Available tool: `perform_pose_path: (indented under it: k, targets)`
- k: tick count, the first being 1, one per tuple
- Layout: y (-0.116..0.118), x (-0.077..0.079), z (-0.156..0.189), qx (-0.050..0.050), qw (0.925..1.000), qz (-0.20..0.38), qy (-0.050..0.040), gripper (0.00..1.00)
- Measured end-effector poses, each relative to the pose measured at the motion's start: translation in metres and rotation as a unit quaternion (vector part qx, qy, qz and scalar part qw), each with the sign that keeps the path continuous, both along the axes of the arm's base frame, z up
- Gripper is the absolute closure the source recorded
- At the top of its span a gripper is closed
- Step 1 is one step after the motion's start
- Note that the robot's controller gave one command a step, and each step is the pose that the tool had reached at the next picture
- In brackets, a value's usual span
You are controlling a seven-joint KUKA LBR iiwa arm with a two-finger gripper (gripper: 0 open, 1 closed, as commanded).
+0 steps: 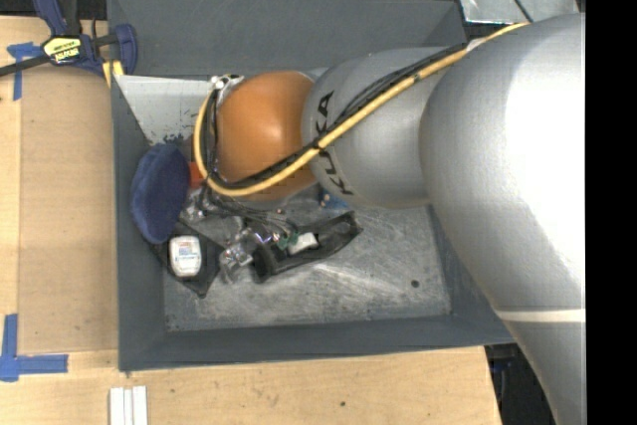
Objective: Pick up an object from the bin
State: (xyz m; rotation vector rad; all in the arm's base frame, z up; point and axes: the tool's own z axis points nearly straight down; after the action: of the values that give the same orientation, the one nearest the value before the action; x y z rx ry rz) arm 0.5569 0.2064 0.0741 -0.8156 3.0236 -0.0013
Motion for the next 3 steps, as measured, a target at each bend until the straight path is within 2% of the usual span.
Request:
perform_pose_path:
  k: [1, 2, 3]
  targets:
    - [0.028, -0.011, 0.0, -0.005, 0.9994, 0.033, -0.0016, 0.0]
    - [-0.051, 0.038, 0.053, 0.001, 0.9998, 0.018, -0.0007, 0.0]
    - [0.006, -0.032, 0.014, -0.004, 0.9916, 0.129, 0.0042, 0.0]
